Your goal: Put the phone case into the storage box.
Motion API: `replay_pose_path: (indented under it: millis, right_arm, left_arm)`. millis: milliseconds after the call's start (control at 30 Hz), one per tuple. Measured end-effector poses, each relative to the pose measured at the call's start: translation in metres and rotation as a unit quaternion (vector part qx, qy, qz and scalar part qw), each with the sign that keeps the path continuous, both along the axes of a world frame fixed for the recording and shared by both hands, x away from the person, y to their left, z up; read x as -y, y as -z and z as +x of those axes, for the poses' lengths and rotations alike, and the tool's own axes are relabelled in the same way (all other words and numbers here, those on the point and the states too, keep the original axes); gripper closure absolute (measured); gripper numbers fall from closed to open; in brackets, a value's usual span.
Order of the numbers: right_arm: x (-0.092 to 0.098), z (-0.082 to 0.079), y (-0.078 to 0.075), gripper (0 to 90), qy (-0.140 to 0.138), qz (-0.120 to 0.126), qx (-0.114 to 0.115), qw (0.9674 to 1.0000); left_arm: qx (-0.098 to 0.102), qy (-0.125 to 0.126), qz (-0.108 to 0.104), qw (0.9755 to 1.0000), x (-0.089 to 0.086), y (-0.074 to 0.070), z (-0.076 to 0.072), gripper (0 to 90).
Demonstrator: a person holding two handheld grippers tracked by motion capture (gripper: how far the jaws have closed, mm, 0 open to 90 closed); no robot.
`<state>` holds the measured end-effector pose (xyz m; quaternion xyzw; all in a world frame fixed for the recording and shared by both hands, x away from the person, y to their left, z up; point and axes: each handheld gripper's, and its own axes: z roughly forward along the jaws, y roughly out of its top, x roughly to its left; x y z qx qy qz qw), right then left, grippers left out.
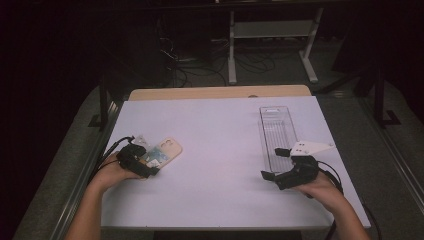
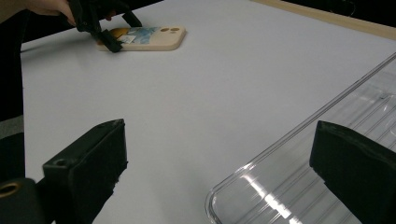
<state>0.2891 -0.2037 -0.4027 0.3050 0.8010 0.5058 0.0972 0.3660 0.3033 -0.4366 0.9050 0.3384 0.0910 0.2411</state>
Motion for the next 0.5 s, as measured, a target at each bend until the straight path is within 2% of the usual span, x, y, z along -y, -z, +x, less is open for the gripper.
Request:
replay_pose_path:
  millis: [233,367,500]
  right_arm:
    - [0.0002,0.0001,0.0,3.4,-0.001,0.001,0.001,1.0]
    - [0.0002,0.0002,0.0001,3.4,-0.002,0.004,-0.001,1.0]
    - [0.0003,0.0003,0.0001,3.4,-0.003,0.004,-0.001,1.0]
  left_arm:
    - [-0.002,-0.001,-0.006,1.0,-0.0015,-0.0003,0.0011,10.5]
    - [-0.01,0.0,-0.022,0.9997,-0.0045,-0.0009,0.0022,10.7]
    - [-0.01,0.001,-0.028,0.9996,-0.0053,-0.0024,0.002,10.8]
